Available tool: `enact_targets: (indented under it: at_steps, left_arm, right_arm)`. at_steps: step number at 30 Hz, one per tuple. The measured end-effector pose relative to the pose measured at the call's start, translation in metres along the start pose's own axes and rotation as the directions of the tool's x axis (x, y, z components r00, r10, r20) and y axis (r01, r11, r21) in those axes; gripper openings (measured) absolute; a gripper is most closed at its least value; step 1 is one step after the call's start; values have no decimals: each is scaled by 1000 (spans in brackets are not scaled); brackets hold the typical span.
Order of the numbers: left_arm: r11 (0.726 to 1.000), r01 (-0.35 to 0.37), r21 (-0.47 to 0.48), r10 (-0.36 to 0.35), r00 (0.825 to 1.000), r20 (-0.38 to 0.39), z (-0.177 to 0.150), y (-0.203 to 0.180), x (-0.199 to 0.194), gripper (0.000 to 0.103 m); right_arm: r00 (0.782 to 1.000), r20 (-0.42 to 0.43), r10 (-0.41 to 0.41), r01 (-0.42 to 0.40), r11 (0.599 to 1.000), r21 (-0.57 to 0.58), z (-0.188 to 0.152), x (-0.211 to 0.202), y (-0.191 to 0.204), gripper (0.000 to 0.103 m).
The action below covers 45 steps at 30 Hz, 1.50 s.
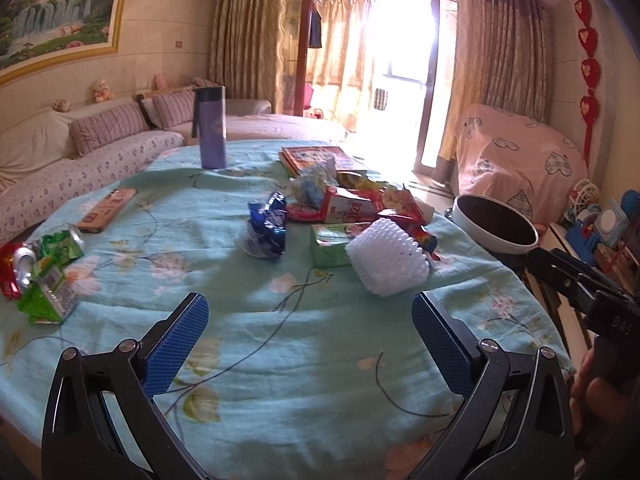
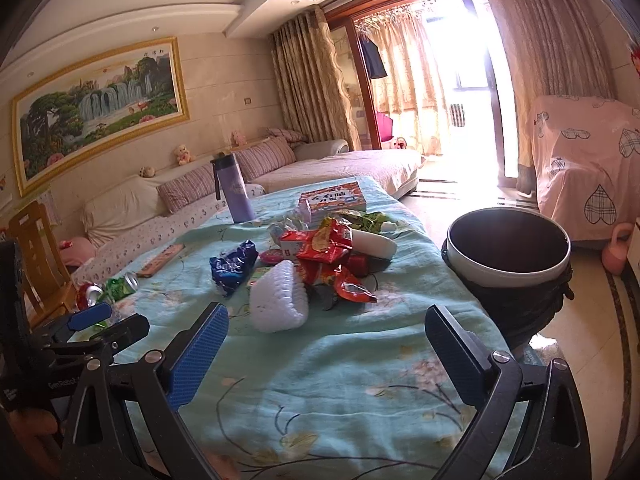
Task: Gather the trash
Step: 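Grasp the white mesh scrubber with the left tool while the right tool grasps the red chip bag, then carry the scrubber and chip bag in both tools over the black trash bin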
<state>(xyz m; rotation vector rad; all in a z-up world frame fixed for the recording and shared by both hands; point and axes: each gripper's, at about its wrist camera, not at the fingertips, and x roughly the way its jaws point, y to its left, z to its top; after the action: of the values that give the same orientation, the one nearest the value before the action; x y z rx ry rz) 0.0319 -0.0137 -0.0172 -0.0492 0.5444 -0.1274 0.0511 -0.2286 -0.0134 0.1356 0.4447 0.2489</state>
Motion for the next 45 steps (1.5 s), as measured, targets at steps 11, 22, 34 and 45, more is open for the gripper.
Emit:
enact_targets:
  at_steps: [11,22,34,45]
  left_arm:
    - [995,104,-4,-103,985,-135,18,-22,62,102]
    - [985,170,5,-165,958,-236,22,-35,110,79]
    - [944,329,12,-310,902,-302,13,-54,117,7]
    - [929,368,27,-349,901,-256,15,-63,80,5]
  right_arm:
    - [968,-230,103,-97,995,37,7,79,-30,60]
    - [926,-342,158,-160,987,23,18,141,-30,31]
    - [912,-361,193,-187,981,51,13,145,-36,1]
    - [942,-293,166,-137,984,116,8,75,-65,0]
